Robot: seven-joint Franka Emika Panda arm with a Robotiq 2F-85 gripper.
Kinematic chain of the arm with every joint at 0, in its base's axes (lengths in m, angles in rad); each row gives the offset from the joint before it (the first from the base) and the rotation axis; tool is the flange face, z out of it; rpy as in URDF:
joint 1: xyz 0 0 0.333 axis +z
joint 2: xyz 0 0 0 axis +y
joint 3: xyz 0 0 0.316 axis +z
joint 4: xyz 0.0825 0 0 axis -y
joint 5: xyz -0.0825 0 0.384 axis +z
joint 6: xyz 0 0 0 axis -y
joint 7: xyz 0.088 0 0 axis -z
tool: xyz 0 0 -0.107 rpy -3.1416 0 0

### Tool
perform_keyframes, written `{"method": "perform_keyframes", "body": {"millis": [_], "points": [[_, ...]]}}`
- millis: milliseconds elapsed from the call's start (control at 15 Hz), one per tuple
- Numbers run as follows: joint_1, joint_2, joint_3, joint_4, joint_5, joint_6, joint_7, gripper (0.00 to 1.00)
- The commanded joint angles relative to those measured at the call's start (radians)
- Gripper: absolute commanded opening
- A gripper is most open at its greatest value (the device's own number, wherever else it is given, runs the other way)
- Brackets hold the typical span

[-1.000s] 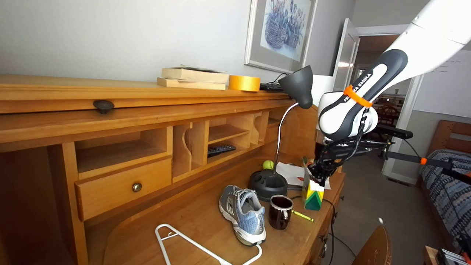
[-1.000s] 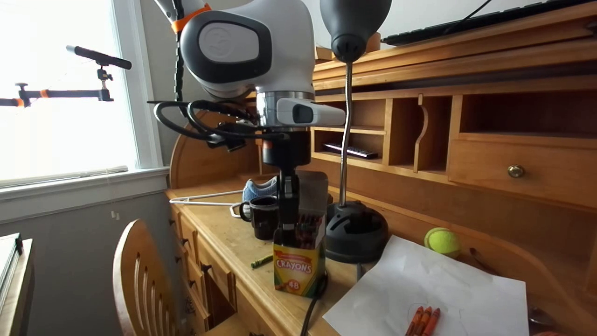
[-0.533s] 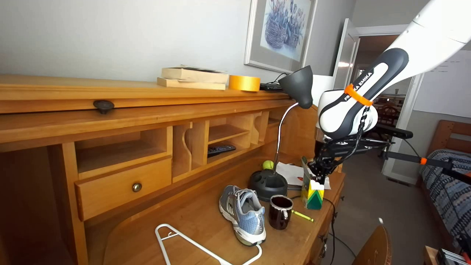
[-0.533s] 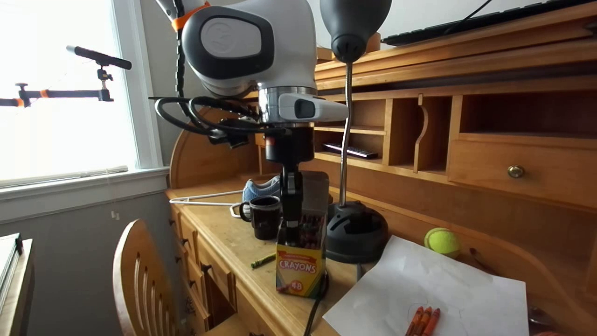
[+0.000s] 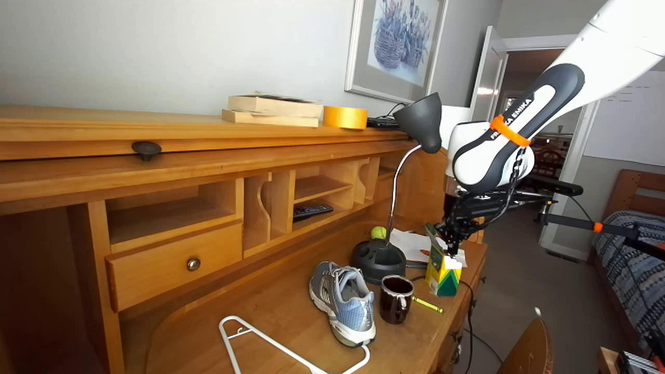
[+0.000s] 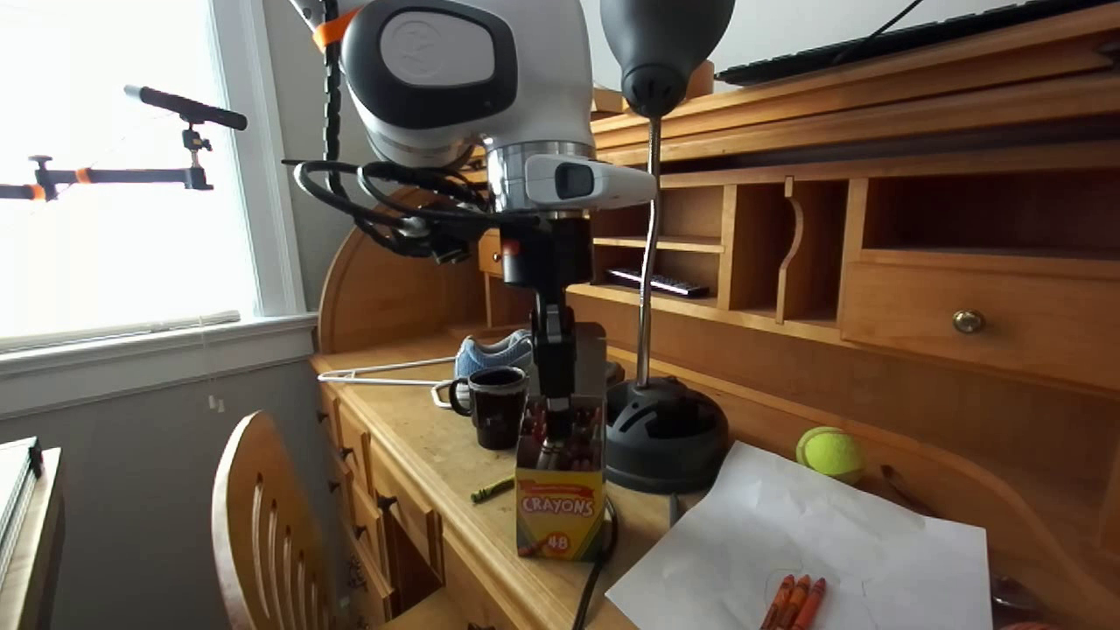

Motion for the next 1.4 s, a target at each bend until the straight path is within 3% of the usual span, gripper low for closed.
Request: {"method": "perform_keyframes", "body": {"millis": [0, 1333], "points": [[0.020, -0.025, -0.021, -0.008, -0.057, 0.009, 0.054, 0.02], [0.029, -0.048, -0.010, -0.020, -0.091, -0.016, 0.055, 0.02]]}}
